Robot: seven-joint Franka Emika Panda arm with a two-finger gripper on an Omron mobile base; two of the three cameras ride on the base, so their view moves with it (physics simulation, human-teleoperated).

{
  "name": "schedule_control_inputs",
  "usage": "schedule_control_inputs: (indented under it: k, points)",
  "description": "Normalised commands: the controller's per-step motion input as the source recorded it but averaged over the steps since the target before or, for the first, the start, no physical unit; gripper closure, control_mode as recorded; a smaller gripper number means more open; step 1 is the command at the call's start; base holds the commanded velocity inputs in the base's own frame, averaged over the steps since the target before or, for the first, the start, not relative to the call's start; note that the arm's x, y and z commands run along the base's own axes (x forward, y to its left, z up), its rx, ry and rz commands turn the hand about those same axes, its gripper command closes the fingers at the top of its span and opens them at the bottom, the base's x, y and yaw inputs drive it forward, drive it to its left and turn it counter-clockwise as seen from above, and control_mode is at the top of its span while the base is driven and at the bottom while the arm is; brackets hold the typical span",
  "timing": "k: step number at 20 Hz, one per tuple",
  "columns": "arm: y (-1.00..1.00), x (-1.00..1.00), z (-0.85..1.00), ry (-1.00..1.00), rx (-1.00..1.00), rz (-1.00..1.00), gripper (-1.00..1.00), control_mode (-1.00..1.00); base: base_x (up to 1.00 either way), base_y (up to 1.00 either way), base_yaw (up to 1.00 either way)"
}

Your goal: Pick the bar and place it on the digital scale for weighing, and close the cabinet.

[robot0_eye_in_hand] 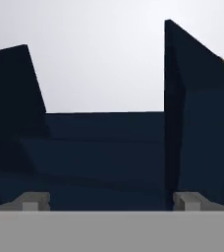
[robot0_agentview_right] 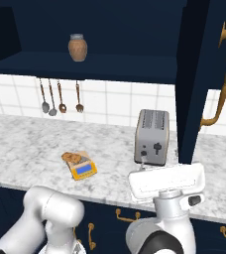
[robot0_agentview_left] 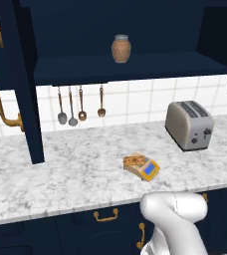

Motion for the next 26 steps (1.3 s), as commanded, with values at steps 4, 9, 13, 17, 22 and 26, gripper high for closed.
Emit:
schedule_control_inputs:
  k: [4, 9, 13, 17, 22, 26]
  points:
    - [-0.90, 0.16, -0.04, 0.07, 0.06, 0.00, -1.00, -1.00, 0.00, 0.00, 0.00]
    - [-0.72, 0.32, -0.09, 0.09, 0.03, 0.00, -1.00, -1.00, 0.00, 0.00, 0.00]
    - [-0.58, 0.56, -0.11, 0.10, 0.01, 0.00, -1.00, -1.00, 0.00, 0.00, 0.00]
    - [-0.27, 0.20, 0.01, -0.05, 0.06, 0.05, -1.00, -1.00, 0.00, 0.00, 0.00]
    - [-0.15, 0.04, 0.22, -0.11, 0.10, 0.11, -1.00, -1.00, 0.00, 0.00, 0.00]
    - [0.05, 0.00, 0.62, -0.09, 0.08, 0.10, -1.00, -1.00, 0.00, 0.00, 0.00]
